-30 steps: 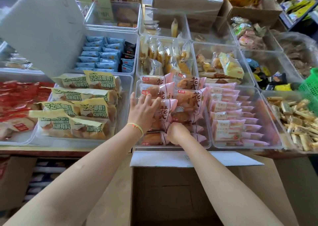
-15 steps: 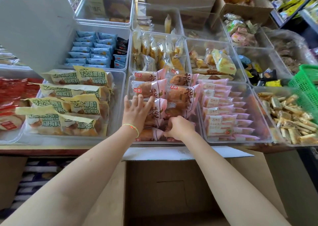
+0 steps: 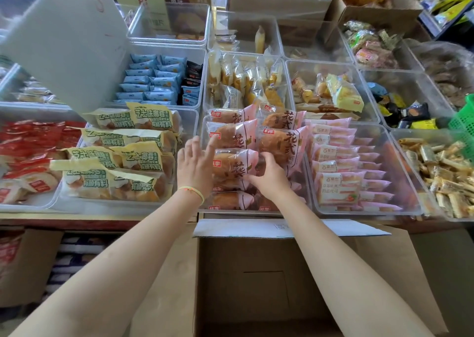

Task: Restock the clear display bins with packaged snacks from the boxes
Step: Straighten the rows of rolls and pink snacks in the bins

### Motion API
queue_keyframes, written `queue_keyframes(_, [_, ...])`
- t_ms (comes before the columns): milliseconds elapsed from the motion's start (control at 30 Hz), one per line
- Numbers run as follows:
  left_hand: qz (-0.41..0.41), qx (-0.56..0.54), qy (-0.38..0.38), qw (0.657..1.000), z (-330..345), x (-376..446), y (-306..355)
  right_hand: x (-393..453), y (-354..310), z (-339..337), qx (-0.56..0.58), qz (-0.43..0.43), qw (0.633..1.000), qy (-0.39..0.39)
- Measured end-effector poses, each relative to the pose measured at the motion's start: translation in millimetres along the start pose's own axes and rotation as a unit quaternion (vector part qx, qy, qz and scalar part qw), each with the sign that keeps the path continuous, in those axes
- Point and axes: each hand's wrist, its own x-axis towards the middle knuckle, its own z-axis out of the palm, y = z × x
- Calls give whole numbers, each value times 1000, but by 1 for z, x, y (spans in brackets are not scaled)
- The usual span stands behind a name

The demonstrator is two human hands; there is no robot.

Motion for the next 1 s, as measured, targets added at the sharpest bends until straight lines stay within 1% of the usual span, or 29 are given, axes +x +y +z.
queue_keyframes(33, [-46,-50,8,998,-2,-4,-3,1,-5,2,20,-12,1000,10])
queue_keyframes(67, [-102,-118,5,988,-4,-8,-4,3,-8,5,28,-17,999,18])
queue_keyframes(133, [-223,-260,-32,939,-8,-10,-5,6,-14,10,26,-16,999,34])
queue_keyframes(167, [-258,-299,-55,917,-6,-9,-6,7,-16,11,24,-11,999,38])
queue_keyframes(200, [-267,-311,-75,909,-5,-8,-7,9,-17,12,21,-5,999,36])
queue_keyframes(367, [-225,-306,-103,919,2,-4,-10,13,-16,17,13,12,1000,-2])
queue_keyframes(467, [-201,-318,-89,922,5,-2,-14,16,-17,19,7,30,999,21])
queue_keyframes(533, [-173,-370,-66,911,5,-2,-15,19,-17,20,0,43,999,29])
queue_keyframes(633, [-151,-443,-49,882,3,-4,-16,21,-17,18,-4,56,998,8])
queue_keyframes(733, [-157,-449,-39,879,1,1,-16,26,-21,14,-7,59,998,-11])
queue_keyframes(833, [-181,-426,-33,886,0,15,-15,34,-28,14,5,67,998,-2])
queue_keyframes(900, [-193,-406,-45,892,-1,25,-13,36,-31,17,-6,75,997,2])
queue_keyframes(1000, [-202,-387,-69,897,-2,30,-14,34,-34,15,-56,79,995,0])
